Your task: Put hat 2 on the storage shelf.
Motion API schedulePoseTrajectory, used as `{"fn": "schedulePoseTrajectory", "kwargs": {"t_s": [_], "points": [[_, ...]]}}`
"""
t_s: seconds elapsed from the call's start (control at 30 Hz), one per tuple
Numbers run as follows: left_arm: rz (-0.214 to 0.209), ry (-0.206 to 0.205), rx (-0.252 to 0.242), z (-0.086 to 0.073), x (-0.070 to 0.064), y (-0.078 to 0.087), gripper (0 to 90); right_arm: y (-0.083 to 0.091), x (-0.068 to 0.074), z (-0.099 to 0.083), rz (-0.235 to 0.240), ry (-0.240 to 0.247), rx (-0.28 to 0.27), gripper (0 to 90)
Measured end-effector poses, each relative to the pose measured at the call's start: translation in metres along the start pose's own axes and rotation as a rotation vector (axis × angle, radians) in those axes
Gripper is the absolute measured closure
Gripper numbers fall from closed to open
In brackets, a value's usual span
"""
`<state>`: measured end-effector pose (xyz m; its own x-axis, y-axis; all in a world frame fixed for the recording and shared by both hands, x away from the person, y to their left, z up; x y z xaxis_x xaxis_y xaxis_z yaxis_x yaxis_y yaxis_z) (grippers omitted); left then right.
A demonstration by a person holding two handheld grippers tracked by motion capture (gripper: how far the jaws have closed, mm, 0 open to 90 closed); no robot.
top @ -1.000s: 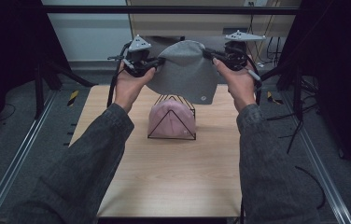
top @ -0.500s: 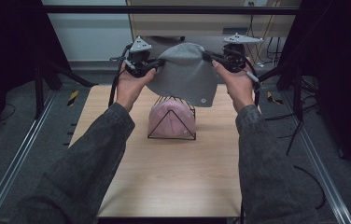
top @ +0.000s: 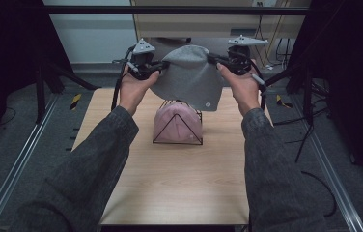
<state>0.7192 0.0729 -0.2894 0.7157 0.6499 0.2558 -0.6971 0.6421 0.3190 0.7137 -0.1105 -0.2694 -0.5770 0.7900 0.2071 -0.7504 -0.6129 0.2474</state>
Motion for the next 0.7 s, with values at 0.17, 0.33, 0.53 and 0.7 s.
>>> {"fn": "schedulePoseTrajectory", "kwargs": {"t_s": [0.17,0.33,0.53,0.7], "points": [[0.001,0.001,0.006,-0.005,0.002,0.002,87.0,-0.001,0.003,-0.001,0.002,0.004,0.004,86.9],[0.005,0.003,0.008,-0.011,0.003,0.004,87.0,-0.003,0.007,-0.003,0.007,0.013,0.009,86.9],[0.008,0.006,0.011,-0.017,0.005,0.013,87.0,-0.006,0.015,-0.004,0.022,0.023,0.011,86.9],[0.022,-0.007,0.008,-0.016,0.007,0.025,87.0,-0.009,0.022,-0.005,0.038,0.025,0.015,86.9]]}}
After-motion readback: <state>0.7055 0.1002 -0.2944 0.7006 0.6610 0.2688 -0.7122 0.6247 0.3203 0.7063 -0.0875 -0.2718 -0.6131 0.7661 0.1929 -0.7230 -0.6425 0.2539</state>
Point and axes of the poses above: each handheld gripper's, and its own axes: y roughly backward along the jaws, z roughly out of its top, x roughly to its left, the point moved 9 cm from there along -y, roughly forward along the jaws, and after that the axes turned 10 degrees about -y, right-handed, at the moved point
